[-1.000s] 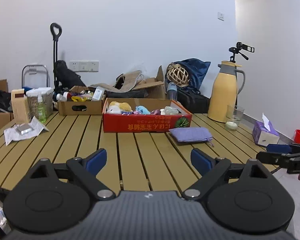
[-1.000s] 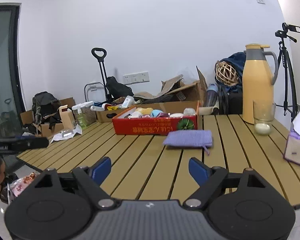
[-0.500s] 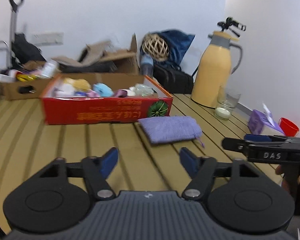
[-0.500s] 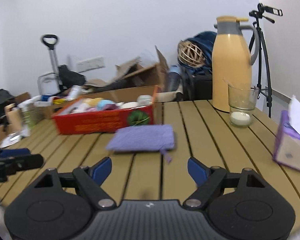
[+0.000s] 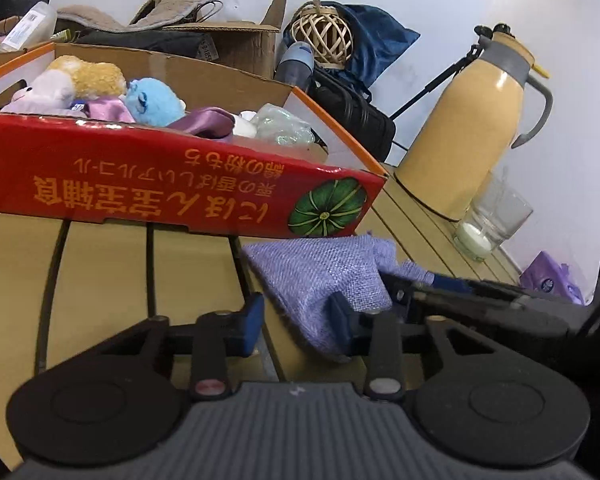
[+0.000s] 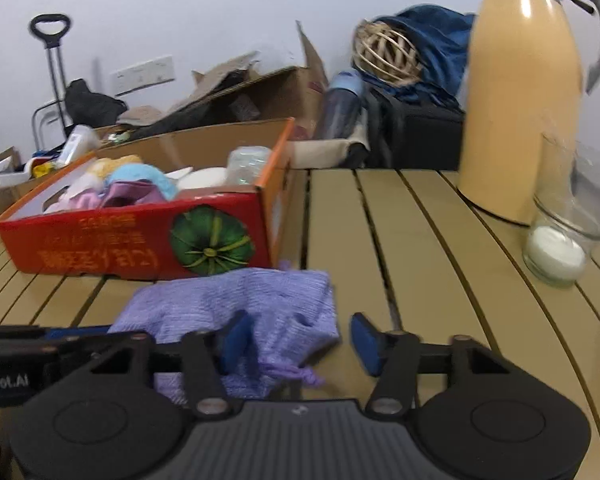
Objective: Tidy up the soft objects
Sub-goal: 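Close both grippers on the lavender drawstring pouch and lift it, then carry the lavender pouch into the box and open both grippers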
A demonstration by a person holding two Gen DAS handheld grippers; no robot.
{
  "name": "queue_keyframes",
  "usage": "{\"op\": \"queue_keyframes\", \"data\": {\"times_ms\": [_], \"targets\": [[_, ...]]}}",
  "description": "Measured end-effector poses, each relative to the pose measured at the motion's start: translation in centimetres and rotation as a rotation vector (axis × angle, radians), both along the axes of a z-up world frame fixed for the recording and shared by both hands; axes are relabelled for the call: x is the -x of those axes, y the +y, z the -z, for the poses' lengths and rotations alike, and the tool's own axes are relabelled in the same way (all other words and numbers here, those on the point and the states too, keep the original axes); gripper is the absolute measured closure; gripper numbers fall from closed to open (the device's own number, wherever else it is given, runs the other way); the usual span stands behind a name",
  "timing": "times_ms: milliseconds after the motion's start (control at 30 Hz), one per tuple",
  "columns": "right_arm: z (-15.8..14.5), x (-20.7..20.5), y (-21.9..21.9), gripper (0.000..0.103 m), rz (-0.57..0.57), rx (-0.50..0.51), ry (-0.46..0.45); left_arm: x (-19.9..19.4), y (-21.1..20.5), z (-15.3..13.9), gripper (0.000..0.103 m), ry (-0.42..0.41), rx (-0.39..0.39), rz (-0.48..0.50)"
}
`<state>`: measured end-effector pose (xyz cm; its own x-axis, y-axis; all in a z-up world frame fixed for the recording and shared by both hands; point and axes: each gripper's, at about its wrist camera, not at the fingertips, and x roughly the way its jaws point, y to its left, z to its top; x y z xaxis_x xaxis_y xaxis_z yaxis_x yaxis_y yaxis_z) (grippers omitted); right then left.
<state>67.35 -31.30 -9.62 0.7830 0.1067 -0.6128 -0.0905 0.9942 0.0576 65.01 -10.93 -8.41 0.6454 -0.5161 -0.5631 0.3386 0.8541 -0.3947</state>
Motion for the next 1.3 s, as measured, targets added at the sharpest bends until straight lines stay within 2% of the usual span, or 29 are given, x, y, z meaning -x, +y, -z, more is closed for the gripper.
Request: {"op": "queue_keyframes", "data": {"times_ms": [33,100,200,333,433,533,667,767,833,933,1000,1067,1167,1300], "targets": [[0.0,0.0,0.5,0.061,-0.003,0.03,0.0,-0.1,0.2,0.1,0.089,0.019,0.038,0.036],[-0.1,0.1,0.9,0.069,-0.017,0.036,-0.003,-0.2,0.3,0.2,0.09,0.02,0.037,0.035],[-0.4,0.3,0.7,0.088,-0.03,0.013,-0.001,-0.2,0.1,0.2,0.093,0.019,0.032,0.045],[-0.7,1.0,0.6,0.095,-0.033,-0.003,-0.022,0.9,-0.3,-0.7,0.096,-0.029,0.0,0.06],[-2.5,3.3,1.2,0.095,-0.065,-0.021,-0.058,3.5,-0.6,-2.5,0.096,-0.136,-0.094,0.058],[-5.5,8.7,2.3,0.095,-0.102,-0.034,-0.168,8.2,0.8,-4.4,0.096,-0.218,-0.11,0.044],[-6.6,13.3,3.2,0.095,-0.141,-0.085,-0.173,12.8,3.6,-5.5,0.096,-0.203,-0.022,0.026],[-7.8,13.9,4.1,0.095,-0.165,-0.086,-0.187,13.3,4.5,-6.9,0.096,-0.219,-0.019,0.012],[-9.1,13.0,4.5,0.095,-0.177,-0.081,-0.205,12.6,5.1,-8.4,0.096,-0.24,-0.002,0.018],[-11.9,9.9,4.7,0.095,-0.186,-0.057,-0.249,8.4,5.6,-11.7,0.096,-0.304,0.011,0.058],[-14.0,5.8,4.6,0.095,-0.187,-0.051,-0.255,4.1,5.6,-13.2,0.096,-0.277,0.008,0.078],[-15.6,0.8,4.6,0.095,-0.184,-0.035,-0.241,-1.9,5.4,-14.4,0.096,-0.225,0.003,0.091],[-16.0,-7.2,5.4,0.095,-0.164,0.038,-0.195,-10.2,5.0,-14.3,0.096,-0.143,-0.007,0.093],[-13.2,-18.0,6.2,0.095,-0.11,0.076,-0.052,-20.6,4.0,-11.5,0.096,-0.025,-0.009,0.06]]}}
